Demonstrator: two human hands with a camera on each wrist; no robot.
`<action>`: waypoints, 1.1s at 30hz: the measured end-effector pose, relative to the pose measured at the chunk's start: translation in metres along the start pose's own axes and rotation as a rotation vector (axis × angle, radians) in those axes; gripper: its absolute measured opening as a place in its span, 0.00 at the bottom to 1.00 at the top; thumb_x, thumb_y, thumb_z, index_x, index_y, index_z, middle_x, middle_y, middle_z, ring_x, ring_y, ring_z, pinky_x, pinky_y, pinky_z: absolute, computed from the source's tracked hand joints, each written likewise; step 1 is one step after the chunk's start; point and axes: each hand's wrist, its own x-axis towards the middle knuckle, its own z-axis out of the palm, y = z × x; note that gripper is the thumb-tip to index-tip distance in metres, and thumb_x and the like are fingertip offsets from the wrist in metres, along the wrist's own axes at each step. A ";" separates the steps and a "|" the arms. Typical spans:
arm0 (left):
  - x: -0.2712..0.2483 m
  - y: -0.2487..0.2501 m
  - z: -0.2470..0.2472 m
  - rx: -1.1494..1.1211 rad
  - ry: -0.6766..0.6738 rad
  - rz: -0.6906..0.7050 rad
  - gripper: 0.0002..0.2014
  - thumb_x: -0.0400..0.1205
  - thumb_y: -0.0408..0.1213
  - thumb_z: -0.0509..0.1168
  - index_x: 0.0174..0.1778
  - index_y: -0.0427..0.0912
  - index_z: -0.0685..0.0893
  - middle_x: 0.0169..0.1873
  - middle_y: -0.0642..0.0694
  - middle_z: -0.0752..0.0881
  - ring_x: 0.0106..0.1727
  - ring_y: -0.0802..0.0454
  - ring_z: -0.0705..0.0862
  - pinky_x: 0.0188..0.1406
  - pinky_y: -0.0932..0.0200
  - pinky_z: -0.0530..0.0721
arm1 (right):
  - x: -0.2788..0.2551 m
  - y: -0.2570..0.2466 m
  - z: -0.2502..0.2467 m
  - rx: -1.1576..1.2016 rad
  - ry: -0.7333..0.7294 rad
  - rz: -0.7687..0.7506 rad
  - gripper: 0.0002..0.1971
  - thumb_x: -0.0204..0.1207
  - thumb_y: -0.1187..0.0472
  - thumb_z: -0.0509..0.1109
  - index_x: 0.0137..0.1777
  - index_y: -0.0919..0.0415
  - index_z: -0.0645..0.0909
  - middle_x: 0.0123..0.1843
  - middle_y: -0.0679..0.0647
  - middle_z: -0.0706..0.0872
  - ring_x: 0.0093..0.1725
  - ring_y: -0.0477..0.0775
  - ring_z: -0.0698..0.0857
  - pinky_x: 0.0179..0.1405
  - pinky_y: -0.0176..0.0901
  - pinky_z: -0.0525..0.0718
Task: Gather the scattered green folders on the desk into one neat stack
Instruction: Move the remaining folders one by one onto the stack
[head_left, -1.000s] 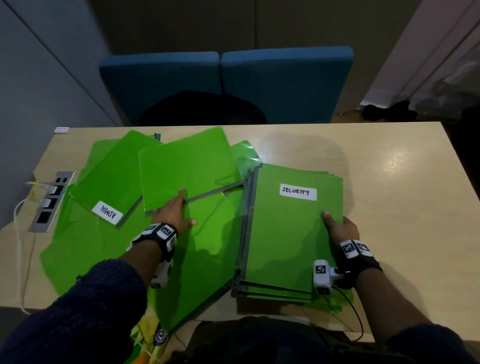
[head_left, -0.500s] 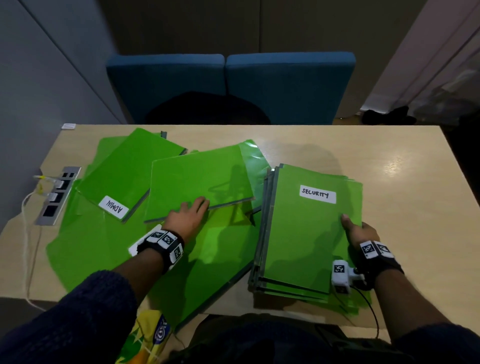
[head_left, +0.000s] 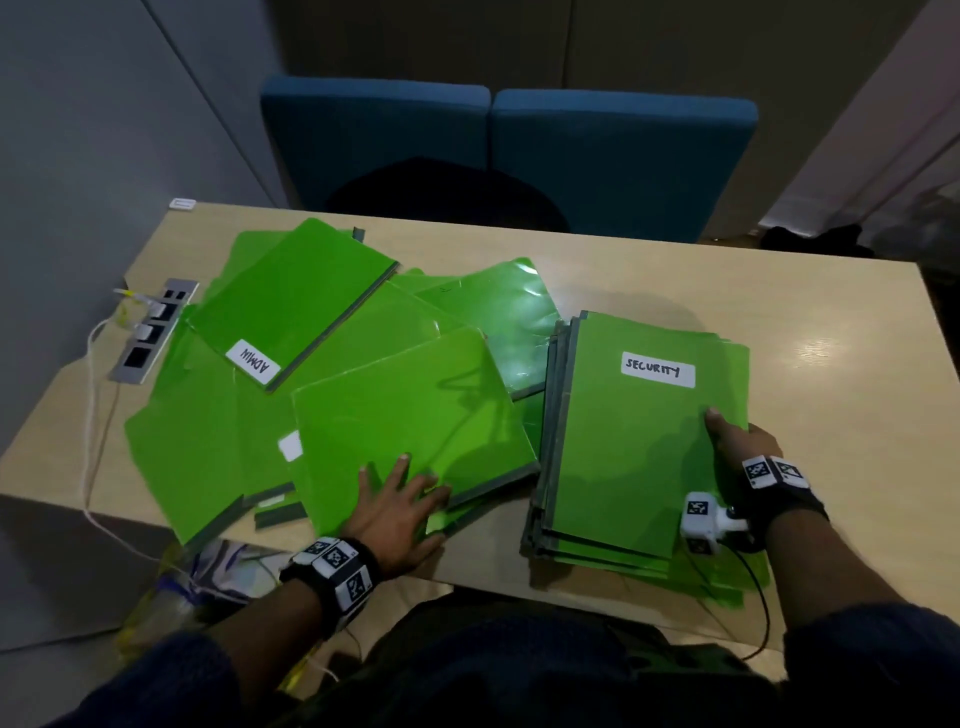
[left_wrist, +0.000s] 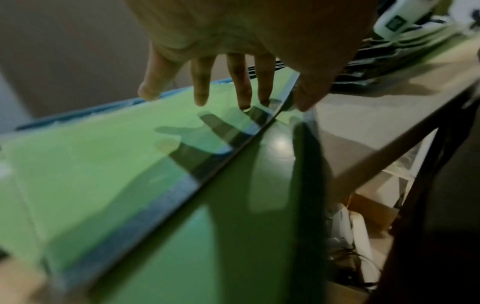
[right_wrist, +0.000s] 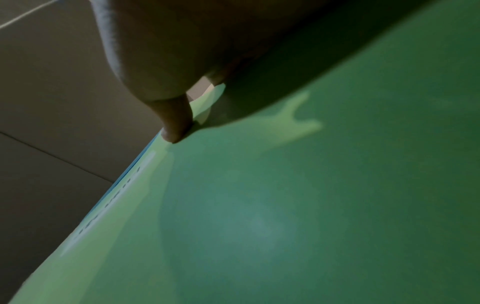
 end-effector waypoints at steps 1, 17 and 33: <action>-0.002 0.005 0.003 -0.065 -0.096 -0.054 0.37 0.76 0.64 0.59 0.81 0.57 0.59 0.82 0.50 0.60 0.84 0.36 0.54 0.68 0.18 0.58 | 0.000 0.000 -0.004 -0.010 -0.001 -0.009 0.35 0.78 0.35 0.64 0.68 0.67 0.78 0.56 0.67 0.82 0.50 0.68 0.82 0.52 0.53 0.78; 0.006 0.027 -0.018 -0.026 -0.011 -0.318 0.33 0.84 0.43 0.60 0.83 0.50 0.52 0.80 0.48 0.59 0.72 0.39 0.68 0.55 0.35 0.83 | 0.010 0.025 -0.017 -0.070 -0.038 -0.016 0.39 0.75 0.30 0.61 0.71 0.65 0.76 0.64 0.68 0.83 0.51 0.67 0.83 0.53 0.54 0.79; 0.068 0.040 -0.107 -0.076 0.540 0.581 0.31 0.65 0.23 0.71 0.60 0.54 0.79 0.56 0.48 0.86 0.58 0.44 0.85 0.62 0.35 0.79 | 0.039 0.026 -0.032 -0.177 -0.190 0.019 0.51 0.75 0.25 0.36 0.51 0.74 0.80 0.50 0.72 0.84 0.52 0.68 0.85 0.59 0.59 0.81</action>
